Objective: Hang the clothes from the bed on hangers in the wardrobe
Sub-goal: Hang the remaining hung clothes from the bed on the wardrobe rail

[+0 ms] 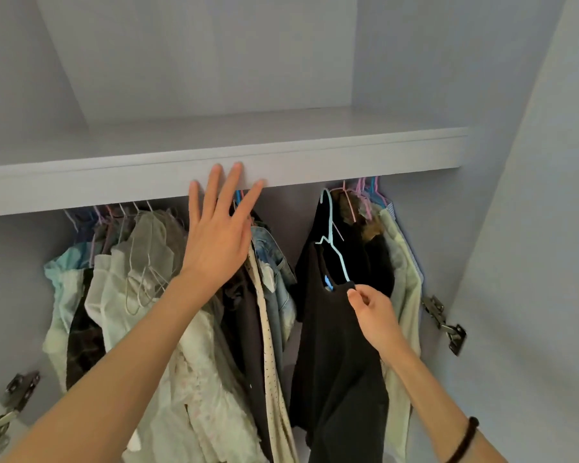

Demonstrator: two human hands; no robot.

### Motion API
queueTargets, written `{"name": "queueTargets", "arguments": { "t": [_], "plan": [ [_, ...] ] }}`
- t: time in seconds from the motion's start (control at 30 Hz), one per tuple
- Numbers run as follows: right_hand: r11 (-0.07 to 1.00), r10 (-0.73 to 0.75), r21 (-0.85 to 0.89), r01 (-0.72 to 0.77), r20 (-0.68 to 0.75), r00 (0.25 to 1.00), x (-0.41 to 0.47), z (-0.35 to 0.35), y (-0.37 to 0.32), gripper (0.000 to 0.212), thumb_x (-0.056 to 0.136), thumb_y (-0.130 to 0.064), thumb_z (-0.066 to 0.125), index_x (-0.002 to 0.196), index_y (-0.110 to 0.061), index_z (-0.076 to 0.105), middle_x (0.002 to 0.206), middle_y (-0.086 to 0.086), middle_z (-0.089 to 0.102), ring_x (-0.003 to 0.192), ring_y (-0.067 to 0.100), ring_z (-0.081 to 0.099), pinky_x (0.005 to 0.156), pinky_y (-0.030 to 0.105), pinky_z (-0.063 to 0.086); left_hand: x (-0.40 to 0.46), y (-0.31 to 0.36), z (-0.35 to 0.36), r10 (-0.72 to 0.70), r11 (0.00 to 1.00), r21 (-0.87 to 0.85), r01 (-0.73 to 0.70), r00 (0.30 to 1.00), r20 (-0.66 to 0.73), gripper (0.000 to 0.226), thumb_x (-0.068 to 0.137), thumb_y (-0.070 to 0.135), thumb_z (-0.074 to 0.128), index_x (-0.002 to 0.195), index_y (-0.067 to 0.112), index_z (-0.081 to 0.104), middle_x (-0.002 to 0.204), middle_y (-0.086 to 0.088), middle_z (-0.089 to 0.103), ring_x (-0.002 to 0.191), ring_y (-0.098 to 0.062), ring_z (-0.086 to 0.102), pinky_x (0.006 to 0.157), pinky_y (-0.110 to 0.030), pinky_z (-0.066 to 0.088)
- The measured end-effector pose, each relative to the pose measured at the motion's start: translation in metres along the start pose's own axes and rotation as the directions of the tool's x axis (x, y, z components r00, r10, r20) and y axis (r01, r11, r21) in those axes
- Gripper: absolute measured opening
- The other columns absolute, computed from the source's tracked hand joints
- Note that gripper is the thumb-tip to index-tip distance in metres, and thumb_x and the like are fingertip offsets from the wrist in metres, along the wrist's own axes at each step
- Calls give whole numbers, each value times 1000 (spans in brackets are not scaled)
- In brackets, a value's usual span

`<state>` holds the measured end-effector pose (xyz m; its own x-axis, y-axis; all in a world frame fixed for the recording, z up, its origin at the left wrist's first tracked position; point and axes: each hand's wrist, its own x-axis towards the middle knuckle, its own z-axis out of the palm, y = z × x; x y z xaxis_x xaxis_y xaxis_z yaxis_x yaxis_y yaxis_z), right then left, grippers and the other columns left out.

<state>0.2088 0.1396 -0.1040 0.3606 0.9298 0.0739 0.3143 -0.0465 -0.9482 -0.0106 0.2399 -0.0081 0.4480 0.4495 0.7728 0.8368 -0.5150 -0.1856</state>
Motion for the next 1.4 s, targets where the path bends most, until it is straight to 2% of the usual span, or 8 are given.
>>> {"name": "queueTargets", "arguments": {
  "t": [0.27,0.33,0.43,0.73,0.9,1.1,1.27,1.4],
  "plan": [
    [994,-107,-2,108,-129,986,62,23,-31,23,98,-18,43,103,-2,59,65,2,48,58,11,45,55,14,39,22,-17,17,43,993,115,-22,983,-177,50,98,27,39,146,21,28,152,-15,14,140,-37,8,110,-56,-3],
    [994,-106,11,110,-162,981,82,24,-41,28,98,-18,43,114,1,56,90,18,61,85,27,59,75,29,47,22,-17,19,35,990,143,-9,984,-177,50,99,30,37,147,23,26,152,-14,11,140,-37,6,111,-55,-5],
    [995,-97,4,100,-200,975,111,26,-50,30,98,-16,43,118,3,55,112,26,59,107,37,53,89,36,42,23,-18,21,45,986,168,-14,982,-182,53,98,33,39,147,25,21,153,-12,8,140,-36,5,111,-55,-6],
    [931,-102,-365,-1,-263,959,155,25,-26,28,96,-10,44,116,7,55,115,26,56,107,40,54,84,37,45,24,-17,24,39,982,188,2,976,-213,63,92,28,48,147,27,18,153,-11,9,140,-37,5,110,-57,-3],
    [922,-64,-375,-92,-382,922,160,1,-12,25,95,-8,43,111,8,54,116,27,52,103,44,53,80,41,45,24,-16,21,32,984,179,4,979,-200,64,90,24,49,147,25,20,153,-12,8,140,-38,5,110,-58,-3],
    [868,-80,-485,-111,-356,931,154,-6,-11,26,97,-14,42,112,4,52,115,24,54,101,43,55,76,44,46,21,-10,15,0,982,186,25,991,-130,68,87,17,49,148,23,18,154,-13,7,141,-38,2,110,-59,-3],
    [749,-195,-660,-51,-293,936,137,-15,-9,28,96,-15,44,118,0,52,118,21,52,103,40,54,73,43,45,7,2,7,-60,982,176,66,997,-38,76,84,10,54,148,22,16,155,-13,6,142,-38,2,110,-60,2],
    [701,-449,-694,165,-249,858,129,-23,-6,28,87,-9,58,112,3,59,111,25,56,108,42,50,82,51,43,-23,18,8,-161,976,156,153,986,44,79,80,7,61,147,21,22,155,-15,10,141,-38,4,110,-61,9]
  ]
}}
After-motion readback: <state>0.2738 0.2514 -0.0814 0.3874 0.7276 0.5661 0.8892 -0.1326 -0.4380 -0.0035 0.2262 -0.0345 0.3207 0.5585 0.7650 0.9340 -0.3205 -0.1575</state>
